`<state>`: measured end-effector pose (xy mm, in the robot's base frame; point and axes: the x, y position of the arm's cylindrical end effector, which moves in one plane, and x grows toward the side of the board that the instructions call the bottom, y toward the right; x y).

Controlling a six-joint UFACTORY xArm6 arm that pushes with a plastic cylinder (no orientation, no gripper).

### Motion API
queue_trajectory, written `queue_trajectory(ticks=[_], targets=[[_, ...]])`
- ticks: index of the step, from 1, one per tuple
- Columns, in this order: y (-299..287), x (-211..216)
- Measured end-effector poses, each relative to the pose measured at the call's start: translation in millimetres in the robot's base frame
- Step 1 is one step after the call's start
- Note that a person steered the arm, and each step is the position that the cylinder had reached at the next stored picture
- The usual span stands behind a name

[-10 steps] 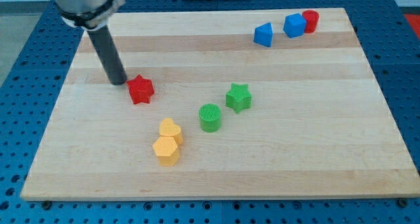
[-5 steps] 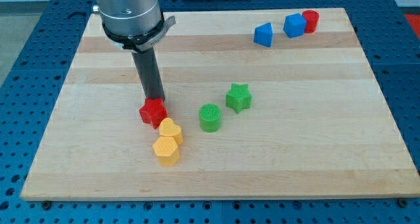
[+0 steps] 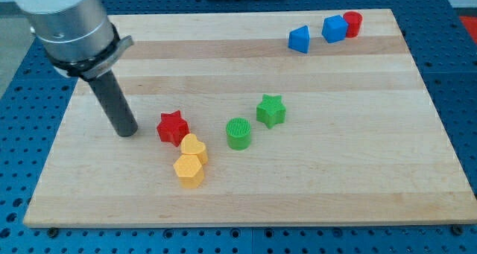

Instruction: Place the red star to the top left of the yellow heart

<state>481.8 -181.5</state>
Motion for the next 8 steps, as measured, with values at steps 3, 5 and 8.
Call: queue_trajectory(ticks=[3,5,8], targets=[[45,0],[54,0],[50,-94]])
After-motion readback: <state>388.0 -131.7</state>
